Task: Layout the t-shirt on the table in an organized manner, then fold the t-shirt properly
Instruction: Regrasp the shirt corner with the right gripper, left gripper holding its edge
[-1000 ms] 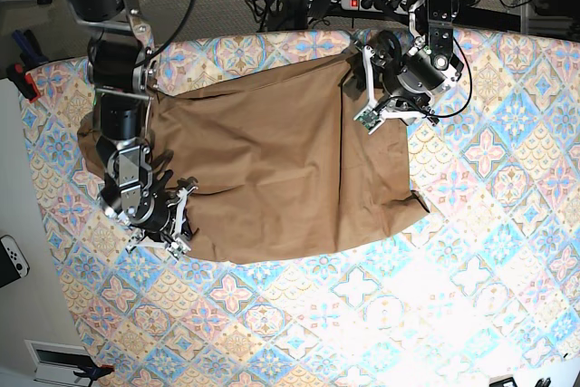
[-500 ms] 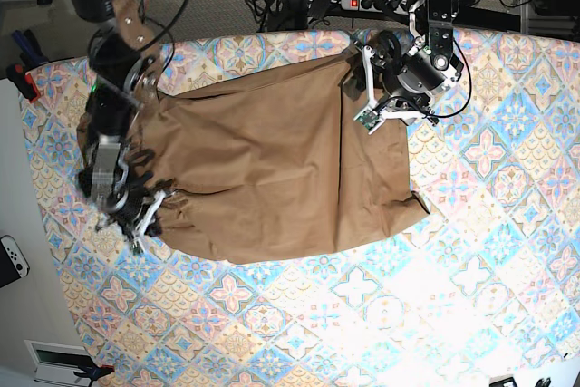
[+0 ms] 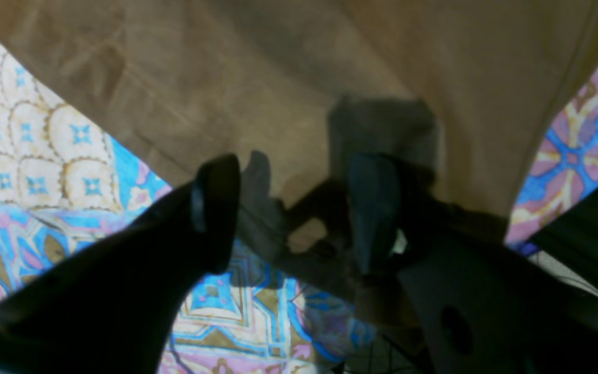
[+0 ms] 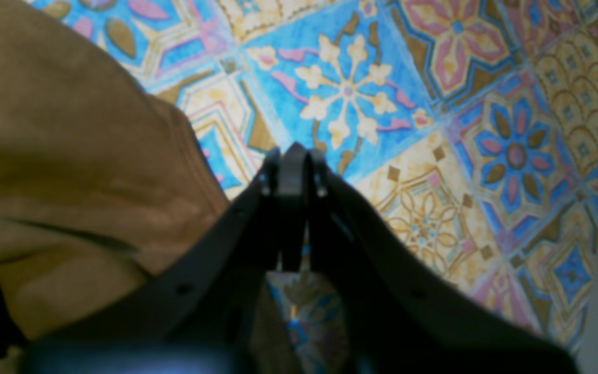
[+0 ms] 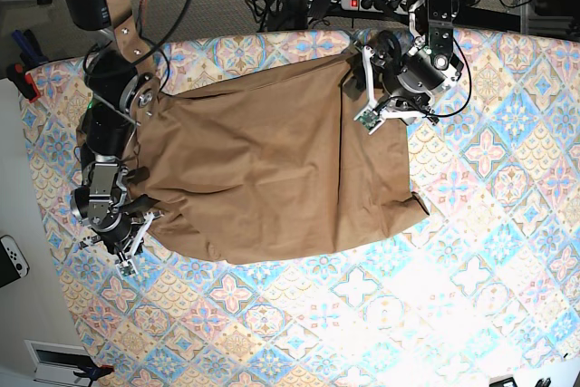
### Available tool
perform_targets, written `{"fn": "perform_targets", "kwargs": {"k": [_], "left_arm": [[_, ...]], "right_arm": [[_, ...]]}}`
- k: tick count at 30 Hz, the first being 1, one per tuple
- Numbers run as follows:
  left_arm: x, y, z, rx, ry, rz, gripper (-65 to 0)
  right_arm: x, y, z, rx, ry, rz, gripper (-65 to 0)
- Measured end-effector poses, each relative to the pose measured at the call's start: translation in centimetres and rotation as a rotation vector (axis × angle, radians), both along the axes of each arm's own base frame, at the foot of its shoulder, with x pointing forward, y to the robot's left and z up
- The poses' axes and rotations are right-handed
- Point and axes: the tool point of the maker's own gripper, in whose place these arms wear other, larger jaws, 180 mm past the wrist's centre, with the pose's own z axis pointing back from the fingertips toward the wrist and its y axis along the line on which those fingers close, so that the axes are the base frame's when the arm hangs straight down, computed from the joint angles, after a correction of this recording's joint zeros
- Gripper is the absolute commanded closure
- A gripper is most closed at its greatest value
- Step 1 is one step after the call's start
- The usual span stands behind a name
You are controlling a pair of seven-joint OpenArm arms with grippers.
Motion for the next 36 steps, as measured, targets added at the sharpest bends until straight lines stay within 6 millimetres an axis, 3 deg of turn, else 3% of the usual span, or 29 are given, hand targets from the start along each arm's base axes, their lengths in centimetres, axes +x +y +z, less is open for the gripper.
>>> {"fn": "perform_targets", "kwargs": {"k": [5,8,9,15,17,22,25,27,30,33,36], "left_arm": [[-0.2,0.0,-0.1,0.000,0.005,0.000,-31.2],[-0.8,0.0,-0.4,0.001,0.020,0.000,-31.2],[-0.9,0.0,-0.4,0.000,0.021,0.000,-31.2],[-0.8,0.0,-0.4,0.000,0.019,0.000,-31.2],[-0.7,0.0,-0.4,0.000,0.019,0.000,-31.2],[-0.8,0.0,-0.4,0.000,0.019,0.000,-31.2],[-0.8,0.0,-0.4,0.000,0.019,0.000,-31.2],[-0.8,0.0,-0.4,0.000,0.019,0.000,-31.2],[-0.7,0.0,0.0,0.001,0.007,-0.001,-31.2],[-1.1,-0.1,0.4,-0.002,-0.003,-0.004,-31.2],[-1.3,-0.1,0.4,-0.001,0.001,-0.004,-31.2]], "right_arm": [[-0.2,0.8,-0.1,0.033,0.012,0.034,-25.7],[-0.4,3.7,0.6,0.240,-0.005,0.096,-34.8],[0.0,3.8,1.3,0.313,-0.048,0.057,-35.9],[-1.2,-0.6,0.9,0.308,-0.007,-0.074,-35.5],[-1.2,-1.1,1.0,0.303,-0.019,-0.077,-35.5],[-0.5,0.9,1.4,0.341,-0.046,-0.039,-35.5],[-0.6,0.5,1.2,0.334,-0.041,-0.046,-35.5],[-0.9,0.7,0.5,0.325,-0.014,-0.032,-35.5],[-2.1,3.0,-2.1,0.350,0.070,0.015,-35.5],[-1.8,5.3,-2.3,0.439,0.029,0.033,-35.5],[-1.8,5.1,-2.4,0.437,0.031,0.034,-35.5]]}}
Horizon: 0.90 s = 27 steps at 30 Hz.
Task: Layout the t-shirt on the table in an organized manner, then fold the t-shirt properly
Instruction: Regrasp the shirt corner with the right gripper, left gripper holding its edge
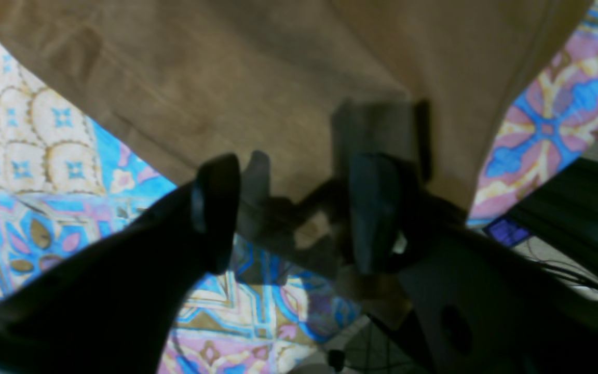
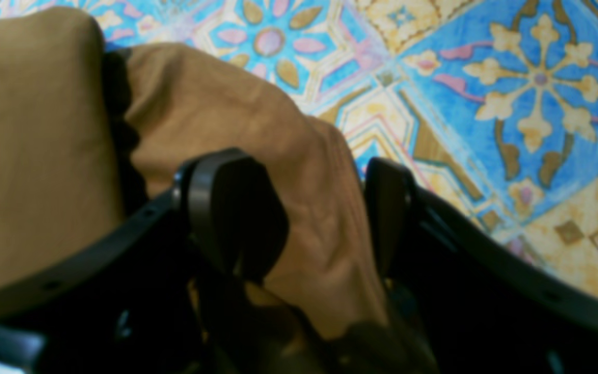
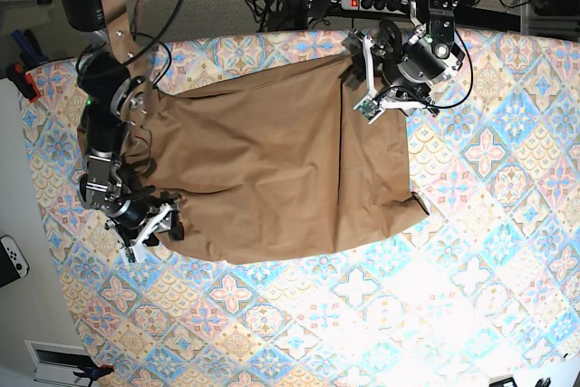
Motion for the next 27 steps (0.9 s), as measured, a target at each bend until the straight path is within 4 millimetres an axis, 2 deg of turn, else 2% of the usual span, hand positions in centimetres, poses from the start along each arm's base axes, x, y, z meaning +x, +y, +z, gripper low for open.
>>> {"fn": "perform_targets", "kwargs": {"k": [3,7,12,14,21,22,27], "left_arm": [[0.1,0.0,0.1,0.000,-0.003,0.000,-31.2],[0.1,0.0,0.1,0.000,-0.003,0.000,-31.2],[0.1,0.0,0.1,0.000,-0.003,0.000,-31.2],[0.1,0.0,0.0,0.001,-0.002,-0.001,-31.2],[0.1,0.0,0.1,0.000,-0.003,0.000,-31.2],[0.1,0.0,0.0,0.000,-0.002,0.000,-31.2],[0.1,0.0,0.1,0.001,-0.003,0.000,-31.2]], "right_arm": [[-0.2,-0.6,0.0,-0.006,0.004,-0.002,-35.5],[-0.3,-0.5,-0.1,-0.021,0.008,0.014,-35.4],[-0.9,-0.2,-1.0,-0.182,0.043,0.149,-34.3],[-1.4,-0.1,-1.6,-0.198,0.037,0.169,-29.6],[-1.7,0.5,-1.9,-0.207,0.033,0.197,-2.3],[-1.7,0.4,-1.8,-0.208,0.032,0.196,0.0],[-1.6,0.2,-1.7,-0.194,0.027,0.173,0.0]]}}
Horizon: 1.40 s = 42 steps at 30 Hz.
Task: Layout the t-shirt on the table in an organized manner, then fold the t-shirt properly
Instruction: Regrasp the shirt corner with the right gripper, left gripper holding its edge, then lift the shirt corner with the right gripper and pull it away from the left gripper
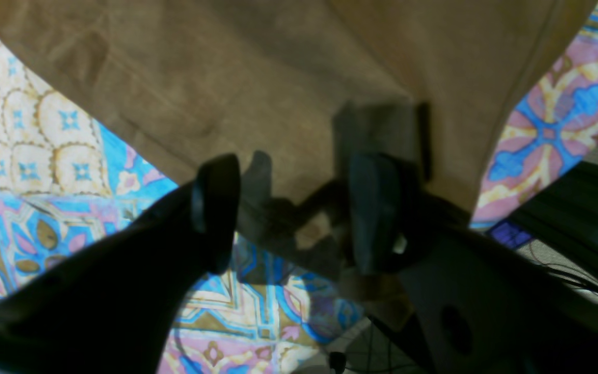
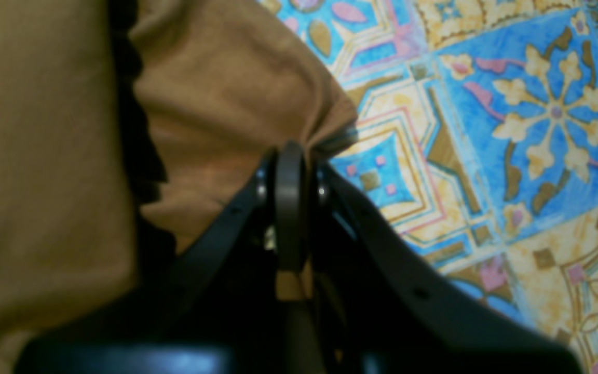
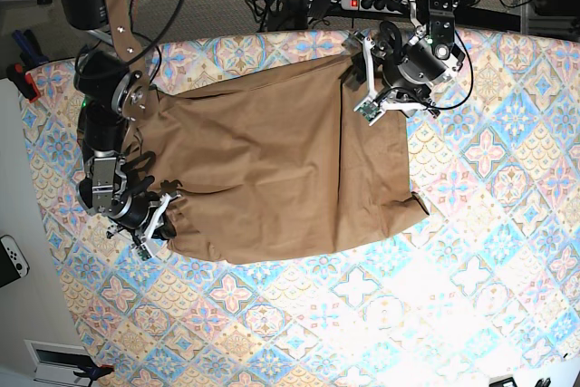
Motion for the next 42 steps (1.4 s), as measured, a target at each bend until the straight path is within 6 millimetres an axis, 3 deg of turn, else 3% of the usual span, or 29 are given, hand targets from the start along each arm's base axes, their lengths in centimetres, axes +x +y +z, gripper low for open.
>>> {"fn": "perform_targets", "kwargs": {"k": [3,8,16,19,22,25,30,37,38,42], "left_arm": [[0.0,0.0,0.0,0.000,-0.001,0.000,-31.2],[0.0,0.0,0.0,0.003,0.000,0.000,-31.2],[0.0,0.0,0.0,0.003,0.000,0.000,-31.2],[0.0,0.0,0.0,0.003,0.000,0.000,-31.2],[0.0,0.0,0.0,0.003,0.000,0.000,-31.2],[0.0,0.0,0.0,0.000,0.000,0.000,-31.2],[-0.6,0.0,-0.3,0.000,0.015,-0.001,-31.2],[-0.5,0.0,-0.3,0.000,0.014,-0.001,-31.2],[-0.5,0.0,-0.3,0.000,0.014,-0.001,-31.2],[-0.6,0.0,-0.3,0.000,0.014,-0.001,-31.2]], "right_arm": [[0.1,-1.3,0.6,0.036,-0.013,-0.082,0.0],[-0.6,-5.9,1.2,0.010,-0.018,-0.216,0.0],[0.2,-7.8,1.4,-0.065,-0.064,-0.328,0.0],[0.8,-10.1,2.0,-0.164,-0.069,-0.412,0.0],[1.5,-12.3,3.3,-0.221,-0.105,-0.496,0.0],[2.7,-13.7,6.0,-0.258,-0.178,-0.546,0.0],[4.2,-15.1,9.3,-0.276,-0.253,-0.580,0.0],[4.3,-14.9,9.2,-0.273,-0.253,-0.575,0.0],[4.3,-14.9,9.3,-0.273,-0.254,-0.576,-1.8],[4.2,-14.9,9.1,-0.278,-0.247,-0.574,-22.4]]}}
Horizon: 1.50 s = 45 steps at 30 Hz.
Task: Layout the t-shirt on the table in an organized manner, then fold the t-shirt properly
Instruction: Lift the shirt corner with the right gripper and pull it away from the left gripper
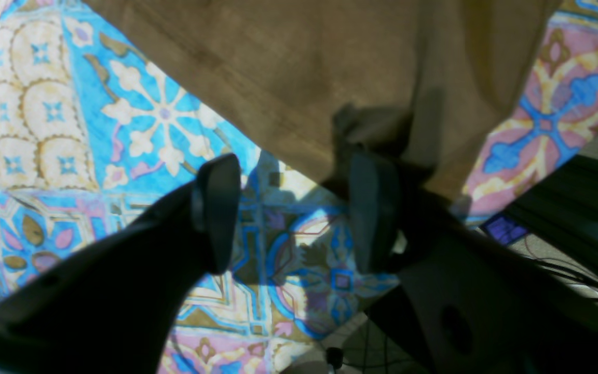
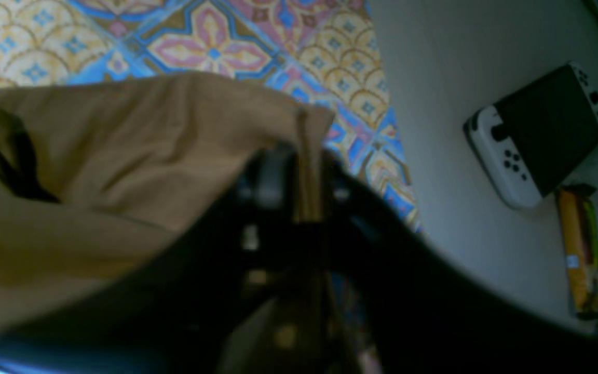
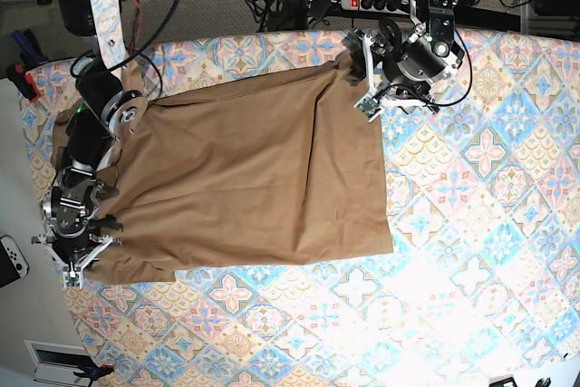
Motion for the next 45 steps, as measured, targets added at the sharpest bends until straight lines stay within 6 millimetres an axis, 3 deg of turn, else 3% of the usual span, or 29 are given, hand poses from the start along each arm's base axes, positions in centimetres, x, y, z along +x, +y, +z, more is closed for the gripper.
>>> {"fn": "perform_targets", "kwargs": {"k": [2,4,6,8,10,12,15,16,18,20,22,24,25,29,32,34,37,39,42,45], "left_arm": [[0.0,0.0,0.0,0.000,0.000,0.000,-31.2],[0.0,0.0,0.0,0.000,0.000,0.000,-31.2],[0.0,0.0,0.0,-0.001,0.001,0.000,-31.2],[0.0,0.0,0.0,-0.001,-0.001,-0.001,-31.2],[0.2,0.0,0.1,-0.001,-0.005,-0.001,-31.2],[0.3,-0.1,0.2,-0.002,-0.010,-0.001,-31.2],[0.4,0.0,0.2,-0.003,-0.013,-0.002,-31.2],[0.4,-0.1,0.2,-0.004,-0.013,-0.002,-31.2],[0.4,0.0,0.2,0.000,-0.013,-0.003,-31.2],[0.6,0.0,0.3,0.000,-0.020,-0.007,-31.2],[1.2,0.1,0.6,0.005,-0.035,-0.005,-31.2],[1.7,0.2,0.8,0.006,-0.047,-0.004,-31.2],[1.8,0.2,0.9,0.006,-0.049,-0.004,-31.2],[1.7,0.8,0.8,0.026,-0.047,-0.012,-31.2],[1.8,1.1,0.8,0.047,-0.050,-0.035,-31.2],[2.0,1.0,0.9,0.049,-0.056,-0.052,-31.2],[2.1,0.7,1.0,0.047,-0.061,-0.063,-31.2],[2.4,0.6,1.2,0.047,-0.068,-0.068,-31.2],[3.2,0.7,1.6,0.053,-0.090,-0.066,-31.2],[3.1,0.3,1.5,0.052,-0.086,-0.081,-31.2]], "right_arm": [[-0.1,-0.2,0.1,-0.005,0.003,-0.002,-29.2],[-0.1,-0.8,1.4,-0.036,-0.021,-0.012,-30.5],[0.2,-1.9,4.9,-0.085,-0.086,-0.014,-30.5],[0.4,-3.1,10.1,-0.153,-0.182,-0.004,-30.5],[-0.1,-2.8,13.4,-0.173,-0.268,-0.001,-30.5],[-2.0,-1.1,11.4,-0.149,-0.191,0.025,-30.5],[-6.5,1.2,5.2,-0.116,0.058,0.036,-30.5],[-7.8,0.9,5.1,-0.130,0.082,0.022,-30.5],[-9.4,-1.2,8.8,-0.198,0.020,-0.056,-30.5],[-10.7,-1.4,11.2,-0.229,-0.040,-0.086,-30.5],[-12.5,0.4,9.1,-0.198,0.021,-0.065,-30.5],[-15.6,2.2,4.8,-0.153,0.172,-0.060,-30.5],[-16.8,2.6,4.0,-0.139,0.199,-0.072,-30.5],[-20.4,1.9,3.5,-0.118,0.240,-0.148,-30.5],[-24.6,2.8,-0.6,0.070,0.313,-0.206,-30.4],[-28.0,2.2,-2.3,0.145,0.369,-0.287,-30.4],[-28.8,0.5,-1.3,0.204,0.284,-0.336,-30.4],[-28.9,1.1,-1.0,0.270,0.203,-0.303,-30.4],[-31.1,1.9,-2.5,0.343,0.240,-0.320,-30.4],[-30.1,1.6,-1.5,0.363,0.165,-0.301,-30.4]]}}
